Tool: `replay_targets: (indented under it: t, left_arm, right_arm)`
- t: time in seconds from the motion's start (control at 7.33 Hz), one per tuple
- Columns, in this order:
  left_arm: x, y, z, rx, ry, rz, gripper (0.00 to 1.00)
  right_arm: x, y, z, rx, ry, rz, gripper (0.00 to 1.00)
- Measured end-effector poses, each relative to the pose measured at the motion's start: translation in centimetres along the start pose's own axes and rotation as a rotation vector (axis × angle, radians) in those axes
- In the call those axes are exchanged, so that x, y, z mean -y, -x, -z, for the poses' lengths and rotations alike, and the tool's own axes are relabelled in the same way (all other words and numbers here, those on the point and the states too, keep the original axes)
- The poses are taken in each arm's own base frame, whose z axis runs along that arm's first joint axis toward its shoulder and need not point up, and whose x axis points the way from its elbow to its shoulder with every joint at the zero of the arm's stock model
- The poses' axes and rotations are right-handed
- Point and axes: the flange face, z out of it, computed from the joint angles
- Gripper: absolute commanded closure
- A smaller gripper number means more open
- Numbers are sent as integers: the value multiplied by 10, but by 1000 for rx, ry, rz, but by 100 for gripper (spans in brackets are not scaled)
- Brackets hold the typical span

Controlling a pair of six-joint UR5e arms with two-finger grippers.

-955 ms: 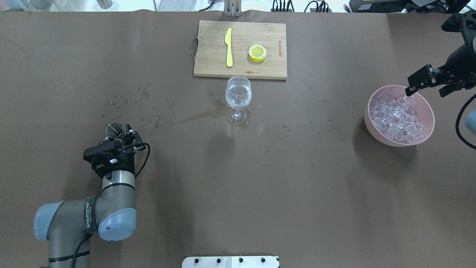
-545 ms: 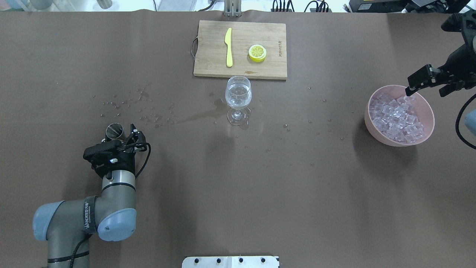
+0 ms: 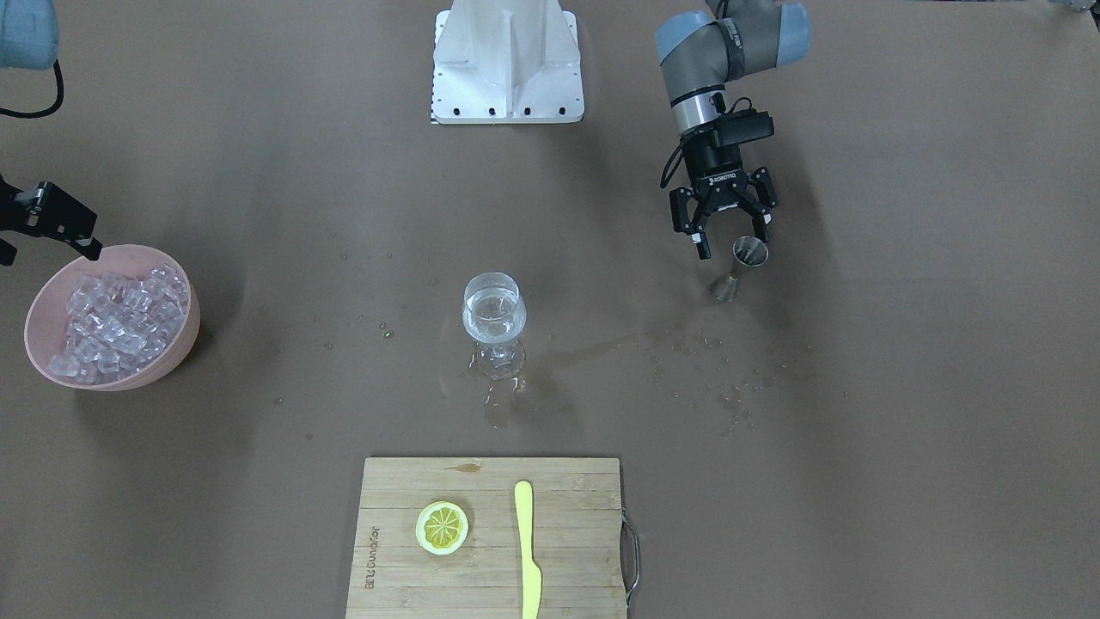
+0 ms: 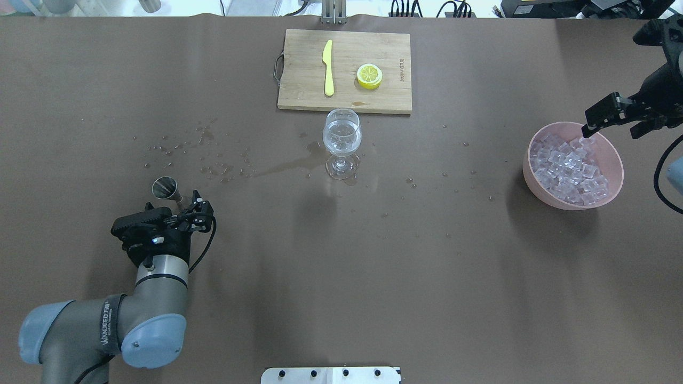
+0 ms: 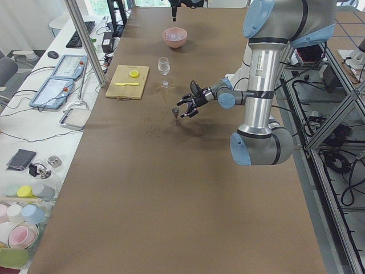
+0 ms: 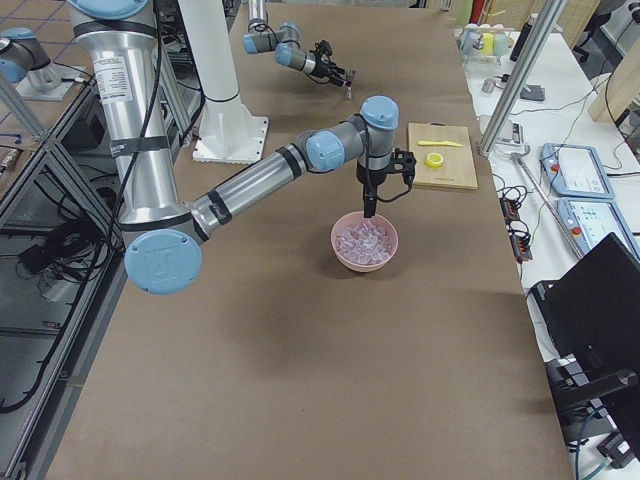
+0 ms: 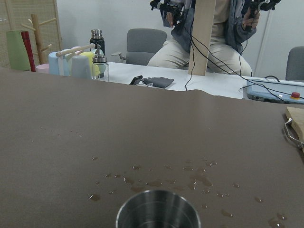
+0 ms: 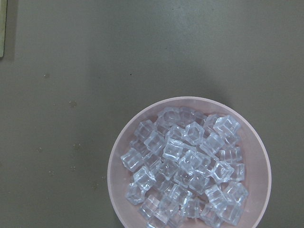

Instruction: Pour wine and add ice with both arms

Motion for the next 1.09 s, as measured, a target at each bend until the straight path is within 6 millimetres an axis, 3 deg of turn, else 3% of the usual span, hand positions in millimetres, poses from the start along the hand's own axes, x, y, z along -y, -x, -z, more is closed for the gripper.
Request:
replay_targets:
  t: [0.27, 0.55, 0.82, 1.09]
  left_arm:
    - [36, 3, 66, 45, 141, -81, 2]
    - [79, -20, 110, 10, 238, -73, 2]
    - [141, -50, 123, -51, 306, -61, 2]
    - [222, -60, 103, -75, 363, -77, 2]
  right_arm:
    - [-1, -3, -1, -3, 2, -4, 0]
    - [-1, -3, -1, -3, 2, -4, 0]
    - [-2, -5, -2, -4, 0, 1, 0]
    - [1, -9, -12, -43, -5, 22, 0]
